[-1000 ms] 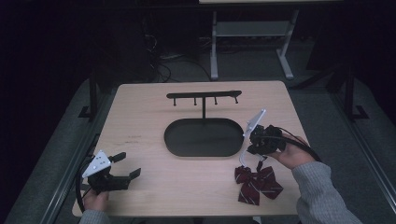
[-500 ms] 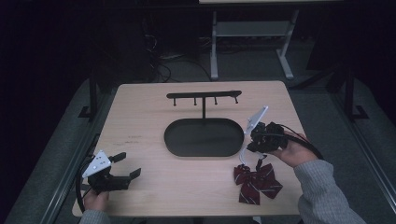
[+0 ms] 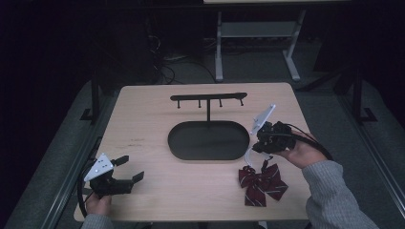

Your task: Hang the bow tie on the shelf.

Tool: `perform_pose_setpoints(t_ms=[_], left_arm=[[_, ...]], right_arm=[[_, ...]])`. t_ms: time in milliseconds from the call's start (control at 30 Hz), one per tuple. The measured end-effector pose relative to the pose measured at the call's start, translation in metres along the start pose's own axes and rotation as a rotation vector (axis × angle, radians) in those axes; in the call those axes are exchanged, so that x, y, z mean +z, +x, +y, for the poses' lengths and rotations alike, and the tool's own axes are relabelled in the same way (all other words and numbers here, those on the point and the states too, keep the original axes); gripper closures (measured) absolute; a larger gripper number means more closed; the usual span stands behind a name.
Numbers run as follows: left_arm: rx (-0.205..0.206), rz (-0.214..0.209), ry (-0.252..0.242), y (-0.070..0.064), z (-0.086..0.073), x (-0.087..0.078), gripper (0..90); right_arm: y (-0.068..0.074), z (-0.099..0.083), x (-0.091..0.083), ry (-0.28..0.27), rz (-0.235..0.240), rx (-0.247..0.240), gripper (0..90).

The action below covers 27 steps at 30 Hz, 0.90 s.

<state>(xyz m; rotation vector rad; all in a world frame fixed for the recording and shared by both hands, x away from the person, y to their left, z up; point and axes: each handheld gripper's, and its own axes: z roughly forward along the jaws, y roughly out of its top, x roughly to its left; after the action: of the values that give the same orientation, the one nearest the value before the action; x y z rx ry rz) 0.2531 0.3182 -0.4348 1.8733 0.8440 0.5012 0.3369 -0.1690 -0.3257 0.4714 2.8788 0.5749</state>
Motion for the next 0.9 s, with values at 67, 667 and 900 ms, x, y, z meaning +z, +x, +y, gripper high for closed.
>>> perform_pose_setpoints(t_ms=[67,667,900], left_arm=[[-0.001,0.001,-0.001,0.0,0.0,0.0,13.1],[-0.012,-0.002,-0.009,0.001,-0.001,0.001,13.1],[0.0,-0.001,-0.016,0.001,0.001,-0.001,13.1]], right_arm=[[0.0,0.001,-0.002,-0.004,-0.001,-0.004,87.4],[-0.002,0.014,-0.014,-0.021,-0.008,-0.024,87.4],[-0.001,0.02,-0.015,-0.026,-0.006,-0.029,87.4]])
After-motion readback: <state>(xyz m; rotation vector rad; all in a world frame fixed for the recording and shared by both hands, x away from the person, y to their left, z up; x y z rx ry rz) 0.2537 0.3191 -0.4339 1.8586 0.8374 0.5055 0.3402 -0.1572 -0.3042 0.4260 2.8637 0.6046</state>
